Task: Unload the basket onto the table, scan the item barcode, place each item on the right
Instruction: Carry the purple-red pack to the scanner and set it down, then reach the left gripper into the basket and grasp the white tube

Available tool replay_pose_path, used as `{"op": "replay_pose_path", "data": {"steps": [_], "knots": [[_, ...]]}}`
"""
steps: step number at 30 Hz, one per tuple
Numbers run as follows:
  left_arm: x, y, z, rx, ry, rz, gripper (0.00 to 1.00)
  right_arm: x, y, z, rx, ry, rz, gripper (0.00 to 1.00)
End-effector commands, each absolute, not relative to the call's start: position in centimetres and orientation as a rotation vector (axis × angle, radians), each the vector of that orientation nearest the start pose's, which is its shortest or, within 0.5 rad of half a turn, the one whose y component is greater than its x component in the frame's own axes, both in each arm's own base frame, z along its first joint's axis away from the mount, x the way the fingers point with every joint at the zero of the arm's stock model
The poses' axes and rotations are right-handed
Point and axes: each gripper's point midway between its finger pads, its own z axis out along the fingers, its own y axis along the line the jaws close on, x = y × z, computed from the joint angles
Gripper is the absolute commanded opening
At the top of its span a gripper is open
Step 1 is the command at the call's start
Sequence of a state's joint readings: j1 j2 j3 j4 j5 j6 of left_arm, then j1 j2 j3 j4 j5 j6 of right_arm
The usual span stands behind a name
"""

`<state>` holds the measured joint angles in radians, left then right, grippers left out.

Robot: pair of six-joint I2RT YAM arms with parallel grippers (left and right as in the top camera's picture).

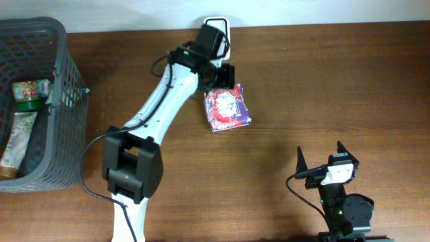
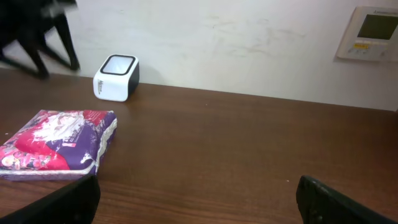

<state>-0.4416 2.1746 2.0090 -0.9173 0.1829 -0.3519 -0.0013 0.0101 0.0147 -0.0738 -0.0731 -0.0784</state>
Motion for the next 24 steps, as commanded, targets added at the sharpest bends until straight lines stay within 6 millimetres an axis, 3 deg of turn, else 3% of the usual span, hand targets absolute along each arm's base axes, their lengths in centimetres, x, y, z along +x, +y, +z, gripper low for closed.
{"op": "replay_pose_path", "data": {"steps": [1, 2, 3, 4, 6, 7, 8, 10, 13, 14, 18, 20, 24], "knots": [[49.3, -20.5, 27.3, 0.068, 2.427, -0.504, 0.71, 24.6, 1.1, 15.7, -0.110, 1.640, -0.003, 0.99], [49.6, -16.8, 30.6, -0.015, 2.360, -0.436, 0.82, 24.6, 1.1, 15.7, -0.110, 1.640, -0.003, 0.99], [49.6, -13.7, 32.5, -0.086, 2.317, -0.367, 0.82, 24.6, 1.1, 15.7, -0.110, 1.640, -0.003, 0.99], [49.3, -9.2, 34.7, -0.190, 2.262, -0.269, 0.87, 24.6, 1.1, 15.7, -0.110, 1.640, -0.003, 0.99], [48.0, -1.3, 37.6, -0.373, 2.176, -0.113, 0.99, 24.6, 1.1, 15.7, -0.110, 1.640, -0.003, 0.99], [47.4, 1.6, 38.3, -0.438, 2.148, -0.065, 0.99, 24.6, 1.1, 15.7, -0.110, 1.640, -0.003, 0.99], [46.2, 6.6, 39.1, -0.559, 2.103, 0.037, 0.99, 24.6, 1.1, 15.7, -0.110, 1.640, -0.003, 0.99], [43.2, 15.4, 38.3, -0.705, 2.110, 0.253, 0.99, 24.6, 1.1, 15.7, -0.110, 1.641, -0.003, 0.99], [40.4, 20.7, 35.4, -0.719, 2.245, 0.399, 0.99, 24.6, 1.1, 15.7, -0.110, 1.640, -0.003, 0.99], [39.2, 24.2, 32.7, -0.719, 2.341, 0.472, 0.99, 24.6, 1.1, 15.7, -0.110, 1.640, -0.003, 0.99], [39.4, 25.0, 29.2, -0.550, 2.485, 0.536, 1.00, 24.6, 1.1, 15.7, -0.110, 1.641, -0.003, 0.99], [39.3, 25.8, 26.4, -0.417, 2.592, 0.608, 0.89, 24.6, 1.1, 15.7, -0.110, 1.640, -0.003, 0.99], [37.2, 28.6, 20.6, -0.417, 2.750, 0.729, 0.92, 24.6, 1.1, 15.7, -0.110, 1.640, -0.003, 0.99]]}}
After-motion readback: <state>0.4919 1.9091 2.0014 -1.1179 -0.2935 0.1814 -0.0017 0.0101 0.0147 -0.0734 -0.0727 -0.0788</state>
